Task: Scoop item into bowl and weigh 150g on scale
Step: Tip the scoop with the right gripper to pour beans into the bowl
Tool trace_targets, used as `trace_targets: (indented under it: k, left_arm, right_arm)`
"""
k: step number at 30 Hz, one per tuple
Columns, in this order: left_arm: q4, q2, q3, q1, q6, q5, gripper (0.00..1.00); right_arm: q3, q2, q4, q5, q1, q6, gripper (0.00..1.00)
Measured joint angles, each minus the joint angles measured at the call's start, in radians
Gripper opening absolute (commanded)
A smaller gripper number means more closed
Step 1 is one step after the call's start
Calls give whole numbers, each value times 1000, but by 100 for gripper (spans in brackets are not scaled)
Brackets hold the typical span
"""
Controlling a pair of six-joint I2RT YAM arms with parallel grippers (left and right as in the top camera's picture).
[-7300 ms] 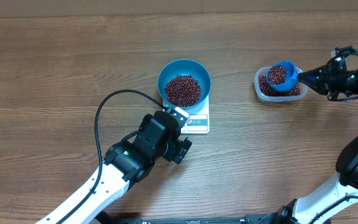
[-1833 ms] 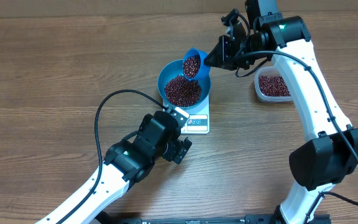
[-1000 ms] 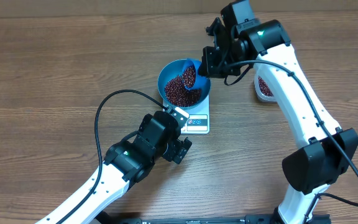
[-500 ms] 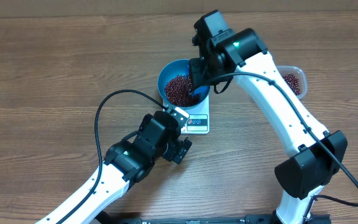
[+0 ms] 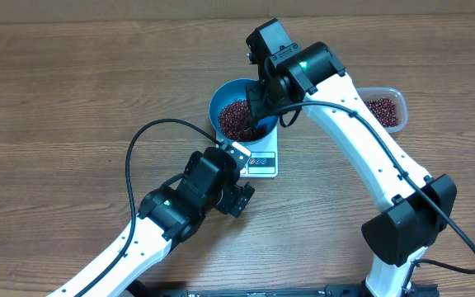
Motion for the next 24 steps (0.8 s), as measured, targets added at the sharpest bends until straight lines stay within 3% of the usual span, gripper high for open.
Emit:
trace_targets:
  k: [24]
  left_arm:
    - [0,0,0,0,0,0,100]
  right_arm:
    - [0,0,2,13,0,2,4]
